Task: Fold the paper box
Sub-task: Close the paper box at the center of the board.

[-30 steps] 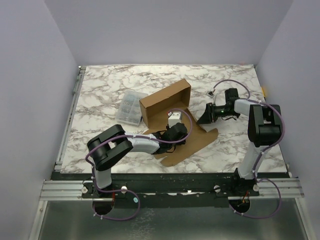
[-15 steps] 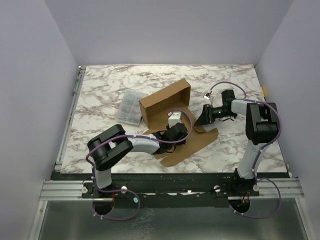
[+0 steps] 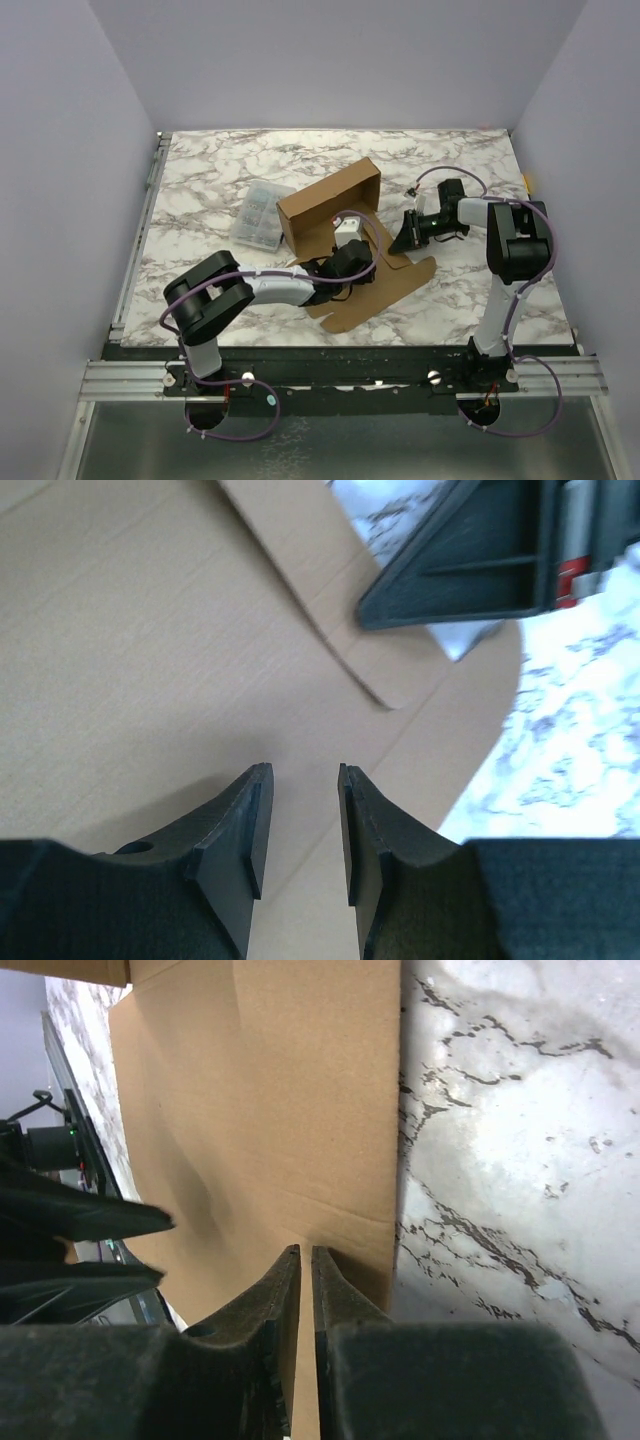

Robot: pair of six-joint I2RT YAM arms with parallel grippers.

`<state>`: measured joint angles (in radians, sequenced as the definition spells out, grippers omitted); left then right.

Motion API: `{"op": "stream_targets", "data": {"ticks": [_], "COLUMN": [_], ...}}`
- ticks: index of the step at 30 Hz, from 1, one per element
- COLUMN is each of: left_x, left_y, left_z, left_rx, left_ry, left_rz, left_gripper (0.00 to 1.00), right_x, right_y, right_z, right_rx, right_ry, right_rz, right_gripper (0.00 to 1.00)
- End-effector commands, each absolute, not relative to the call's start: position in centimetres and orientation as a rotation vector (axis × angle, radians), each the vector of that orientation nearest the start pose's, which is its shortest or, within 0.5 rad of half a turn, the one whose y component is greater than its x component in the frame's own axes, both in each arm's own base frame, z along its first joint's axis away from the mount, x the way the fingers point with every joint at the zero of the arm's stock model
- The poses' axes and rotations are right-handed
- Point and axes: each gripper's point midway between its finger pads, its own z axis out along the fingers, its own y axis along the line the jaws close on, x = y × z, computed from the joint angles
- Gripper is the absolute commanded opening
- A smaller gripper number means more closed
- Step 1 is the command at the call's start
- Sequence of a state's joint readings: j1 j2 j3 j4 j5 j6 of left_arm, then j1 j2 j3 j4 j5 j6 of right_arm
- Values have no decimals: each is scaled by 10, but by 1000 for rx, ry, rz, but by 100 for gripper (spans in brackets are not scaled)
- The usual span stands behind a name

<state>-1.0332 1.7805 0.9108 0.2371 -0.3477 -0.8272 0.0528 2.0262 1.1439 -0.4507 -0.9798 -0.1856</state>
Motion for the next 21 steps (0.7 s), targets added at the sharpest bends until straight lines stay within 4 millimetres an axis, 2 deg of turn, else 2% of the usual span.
{"op": "stream_targets", "data": {"ticks": [1,5,8,16,21], "left_x": [280,295,309,341,357], "left_y": [-399,-402,-408,-425,-410], "left_z": [118,129,121,92,59], "left_rx": [-33,-48,-19,60,58], "left_ry": [2099,2028,2002,1986,2016], "left_rz": [-806,-782,-713,-534,-346], "left_gripper": [39,38,32,14,8], "right_x": [314,316,316,316,316], "right_y": [138,139,140,140,140], "right_z": [-47,-46,-46,-46,-45], "right_rx": [-461,-461,-460,-463,-464], "right_ry": [2752,2747,2746,2745,2743], "right_rz": [1071,1083,1089,1095,1094], "right_gripper": [13,11,10,10,10]}}
